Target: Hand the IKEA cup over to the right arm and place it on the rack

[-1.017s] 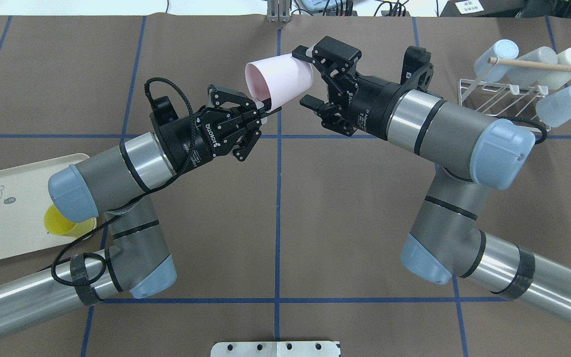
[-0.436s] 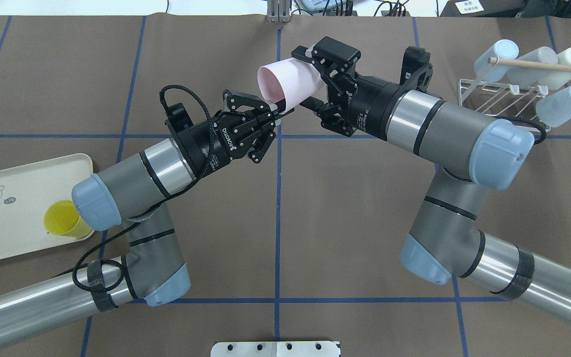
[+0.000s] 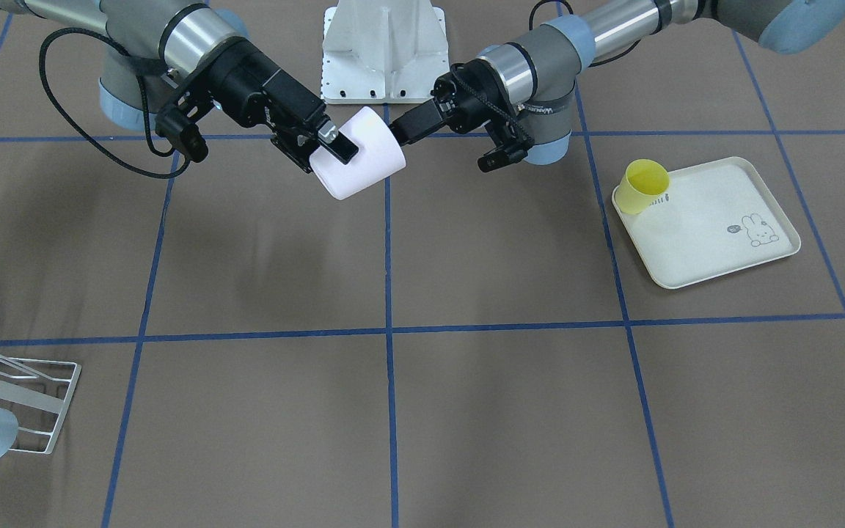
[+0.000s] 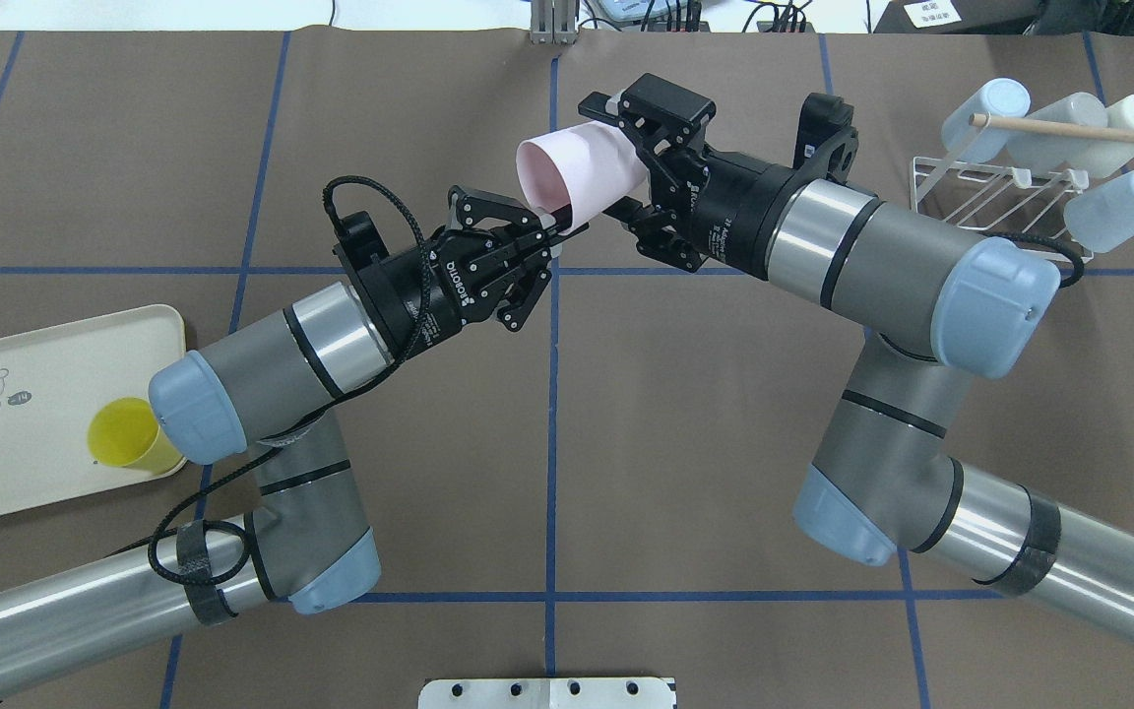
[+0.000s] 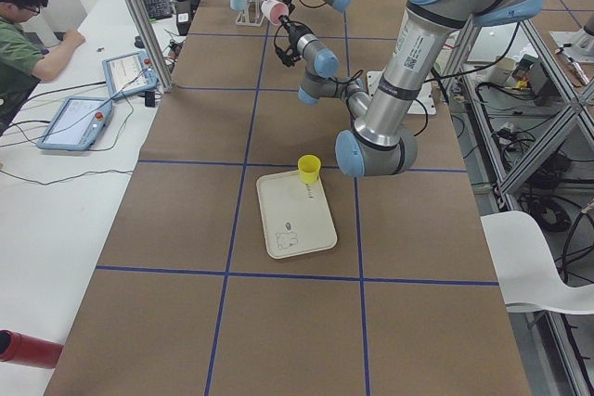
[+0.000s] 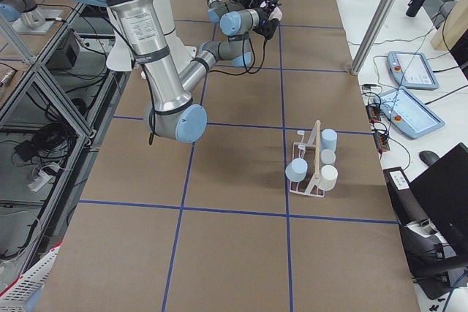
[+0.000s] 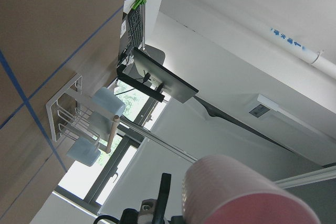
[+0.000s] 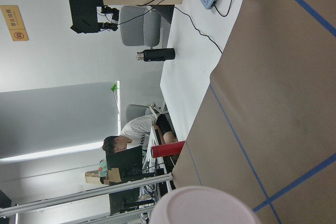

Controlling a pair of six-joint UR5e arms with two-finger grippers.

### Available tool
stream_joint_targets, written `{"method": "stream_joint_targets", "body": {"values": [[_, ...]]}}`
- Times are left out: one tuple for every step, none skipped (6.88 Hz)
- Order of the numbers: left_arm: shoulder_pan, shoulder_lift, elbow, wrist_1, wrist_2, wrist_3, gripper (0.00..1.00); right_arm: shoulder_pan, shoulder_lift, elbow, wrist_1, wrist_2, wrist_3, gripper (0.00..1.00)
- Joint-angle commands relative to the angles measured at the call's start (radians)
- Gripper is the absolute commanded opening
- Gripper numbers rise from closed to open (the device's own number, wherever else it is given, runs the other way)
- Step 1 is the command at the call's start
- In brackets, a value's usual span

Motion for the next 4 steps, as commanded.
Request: {"method": "stream_joint_targets", "body": {"values": [[0.007,0.001,0.0,-0.003,0.0,0.0,0.0,0.0,0.0,-0.001,0.0,-0.005,0.0,0.99],[0.007,0.001,0.0,-0.005,0.0,0.0,0.0,0.001,-0.002,-0.001,0.0,-0.005,0.0,0.99],[0.007,0.0,0.0,-0.005,0.0,0.0,0.0,0.0,-0.002,-0.003,0.0,-0.005,0.0,0.99],[0.007,-0.002,-0.004,-0.005,0.0,-0.001,0.0,0.0,-0.002,-0.003,0.0,-0.005,0.0,0.99]]}}
